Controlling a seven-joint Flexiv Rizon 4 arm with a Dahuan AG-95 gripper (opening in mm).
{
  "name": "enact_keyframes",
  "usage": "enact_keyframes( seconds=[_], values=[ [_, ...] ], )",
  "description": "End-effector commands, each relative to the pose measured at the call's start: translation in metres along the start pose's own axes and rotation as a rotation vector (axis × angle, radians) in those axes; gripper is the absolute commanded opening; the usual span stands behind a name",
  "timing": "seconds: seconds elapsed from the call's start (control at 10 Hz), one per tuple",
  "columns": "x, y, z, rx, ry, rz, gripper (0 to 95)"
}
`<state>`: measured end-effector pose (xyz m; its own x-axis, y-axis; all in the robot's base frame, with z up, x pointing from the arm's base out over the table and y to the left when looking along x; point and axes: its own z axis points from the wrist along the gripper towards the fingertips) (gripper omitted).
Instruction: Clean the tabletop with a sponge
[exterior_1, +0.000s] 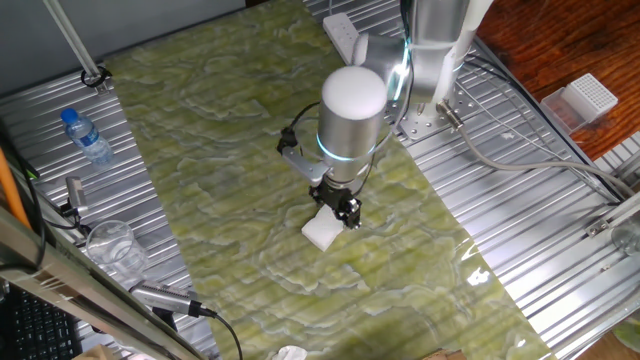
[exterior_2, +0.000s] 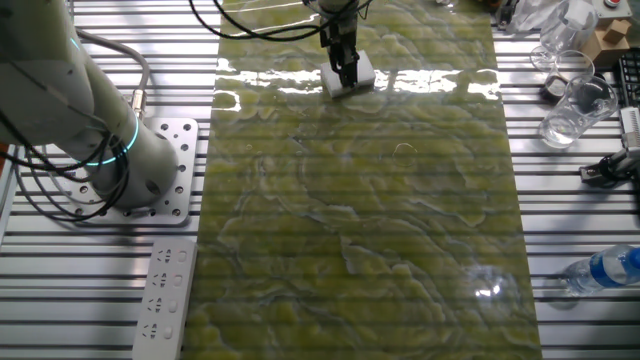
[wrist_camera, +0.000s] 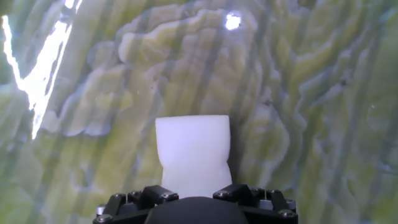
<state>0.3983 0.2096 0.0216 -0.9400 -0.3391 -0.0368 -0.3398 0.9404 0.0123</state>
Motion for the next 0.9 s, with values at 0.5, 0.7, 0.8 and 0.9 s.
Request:
enact_keyframes(
  seconds=[0.5,0.7,0.8,0.9],
  values=[
    [-0.0062,0.0009,0.0079,0.005,-0.011,0.027,57.0],
    [-0.0065,0.0011,0.0081,0.006,-0.010,0.037,38.0],
    [-0.0065,0.0011,0.0082,0.007,-0.010,0.039,38.0],
    [-0.0066,0.0012,0.0083,0.006,-0.010,0.042,38.0]
  ],
)
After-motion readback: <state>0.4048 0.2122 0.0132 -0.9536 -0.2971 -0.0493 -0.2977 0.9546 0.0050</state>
